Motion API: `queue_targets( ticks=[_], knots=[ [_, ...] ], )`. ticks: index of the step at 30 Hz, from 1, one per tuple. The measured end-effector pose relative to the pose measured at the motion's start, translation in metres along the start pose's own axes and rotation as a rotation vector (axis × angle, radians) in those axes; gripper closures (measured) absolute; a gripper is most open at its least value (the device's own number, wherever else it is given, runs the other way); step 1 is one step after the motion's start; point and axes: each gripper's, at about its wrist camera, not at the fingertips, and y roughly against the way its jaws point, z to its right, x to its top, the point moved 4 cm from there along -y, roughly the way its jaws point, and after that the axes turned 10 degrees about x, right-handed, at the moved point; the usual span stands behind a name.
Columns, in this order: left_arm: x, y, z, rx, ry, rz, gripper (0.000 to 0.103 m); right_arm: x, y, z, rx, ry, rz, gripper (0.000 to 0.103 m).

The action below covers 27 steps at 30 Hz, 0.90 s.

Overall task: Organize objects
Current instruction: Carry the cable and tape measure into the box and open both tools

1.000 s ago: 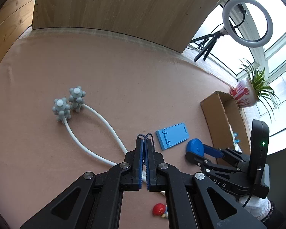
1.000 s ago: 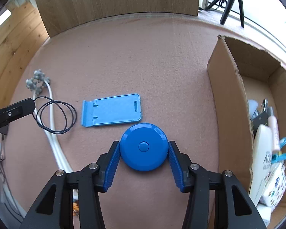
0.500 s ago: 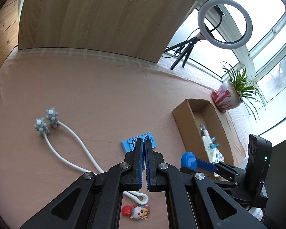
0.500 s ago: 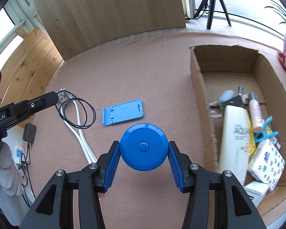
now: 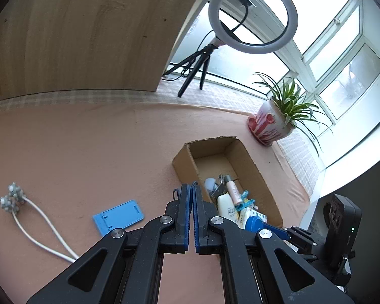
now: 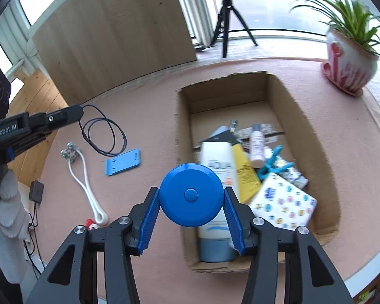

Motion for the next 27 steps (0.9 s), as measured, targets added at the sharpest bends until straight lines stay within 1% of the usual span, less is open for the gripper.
queue_targets(
  ticks=[6, 13, 19, 25, 27],
  knots=[
    [0.021, -0.025, 0.049, -0.028, -0.057, 0.0, 0.101, -0.003, 0.014, 0.034, -0.028, -0.056, 0.022, 0.057],
    [0.04, -0.071, 0.094, -0.036, -0.099, -0.023, 0.101, -0.002, 0.027, 0.067, -0.055, -0.086, 0.036, 0.057],
    [0.046, -0.106, 0.119, -0.023, -0.119, -0.05, 0.101, 0.002, 0.03, 0.079, -0.056, -0.079, 0.036, 0.057],
    [0.045, -0.131, 0.133, -0.017, -0.139, -0.086, 0.101, 0.009, 0.029, 0.088, -0.054, -0.074, 0.038, 0.057],
    [0.042, -0.134, 0.134, -0.016, -0.141, -0.113, 0.091, 0.011, 0.029, 0.086, -0.035, -0.06, 0.035, 0.056]
  ],
)
